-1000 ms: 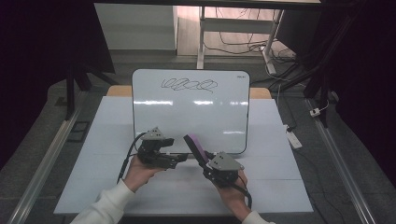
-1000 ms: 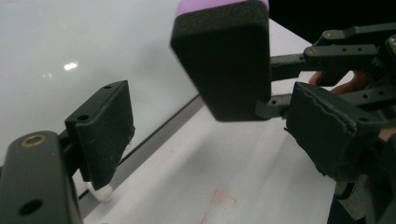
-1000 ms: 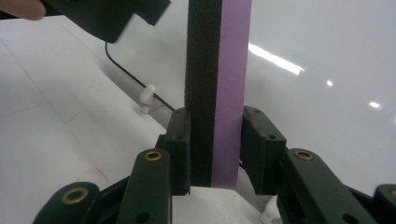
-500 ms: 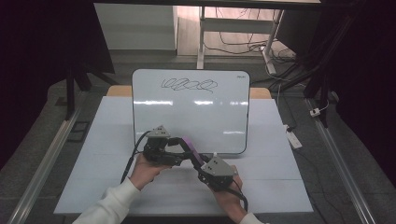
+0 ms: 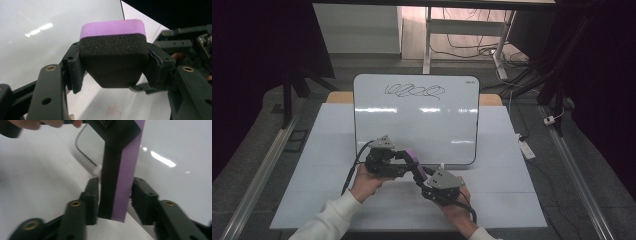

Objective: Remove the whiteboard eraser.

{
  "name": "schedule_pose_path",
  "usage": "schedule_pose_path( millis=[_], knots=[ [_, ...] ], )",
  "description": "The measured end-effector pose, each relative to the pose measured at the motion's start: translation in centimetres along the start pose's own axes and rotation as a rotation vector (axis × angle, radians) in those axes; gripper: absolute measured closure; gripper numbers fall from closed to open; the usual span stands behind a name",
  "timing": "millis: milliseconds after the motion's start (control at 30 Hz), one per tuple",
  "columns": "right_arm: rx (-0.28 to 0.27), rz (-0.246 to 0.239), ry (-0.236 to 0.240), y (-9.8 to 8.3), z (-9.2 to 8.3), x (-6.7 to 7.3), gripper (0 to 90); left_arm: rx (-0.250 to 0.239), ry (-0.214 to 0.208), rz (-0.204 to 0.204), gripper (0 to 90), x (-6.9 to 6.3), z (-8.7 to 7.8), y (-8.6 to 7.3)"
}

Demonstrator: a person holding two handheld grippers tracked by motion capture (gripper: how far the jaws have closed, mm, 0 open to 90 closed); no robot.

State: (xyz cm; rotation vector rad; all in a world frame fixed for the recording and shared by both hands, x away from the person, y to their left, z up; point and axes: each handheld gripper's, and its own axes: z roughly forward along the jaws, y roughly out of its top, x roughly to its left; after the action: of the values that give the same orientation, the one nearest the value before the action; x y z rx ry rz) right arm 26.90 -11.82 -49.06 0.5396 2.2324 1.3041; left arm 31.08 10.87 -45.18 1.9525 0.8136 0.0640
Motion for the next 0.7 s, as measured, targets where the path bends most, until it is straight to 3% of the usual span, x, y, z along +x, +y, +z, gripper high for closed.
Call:
schedule_pose_path(
  millis=[33, 67, 167, 233, 267, 300, 433, 700],
  knots=[
    [-0.002, 0.014, 0.032, 0.1, 0.0, -0.3, 49.7, 0.001, -0.005, 0.003, 39.9, 0.0, 0.0, 0.0],
    [-0.002, 0.014, 0.032, 0.1, 0.0, -0.3, 49.7, 0.001, -0.005, 0.003, 40.0, 0.0, 0.0, 0.0],
    [-0.024, 0.094, 0.136, 0.5, -0.8, -1.9, 37.9, 0.007, -0.015, 0.02, 40.0, 0.0, -0.2, 0.0],
    [-0.025, 0.108, 0.183, 0.7, -1.2, -2.9, 36.4, 0.012, -0.033, 0.028, 40.1, 0.1, -0.3, -0.1],
    [-0.025, 0.108, 0.183, 0.7, -1.2, -2.9, 36.4, 0.016, -0.036, 0.035, 40.1, 0.2, -0.3, -0.1],
    [-0.023, 0.13, 0.23, 0.6, -1.6, -3.9, 35.4, 0.018, -0.045, 0.045, 40.1, 0.3, -0.4, -0.1],
    [-0.014, 0.162, 0.314, 0.4, -1.9, -5.5, 33.2, 0.024, -0.071, 0.069, 40.1, 0.3, -0.4, -0.2],
    [0.004, 0.188, 0.453, 0.3, -1.7, -6.4, 27.8, 0.031, -0.171, 0.136, 40.1, -0.3, -0.2, -0.2]
  ],
)
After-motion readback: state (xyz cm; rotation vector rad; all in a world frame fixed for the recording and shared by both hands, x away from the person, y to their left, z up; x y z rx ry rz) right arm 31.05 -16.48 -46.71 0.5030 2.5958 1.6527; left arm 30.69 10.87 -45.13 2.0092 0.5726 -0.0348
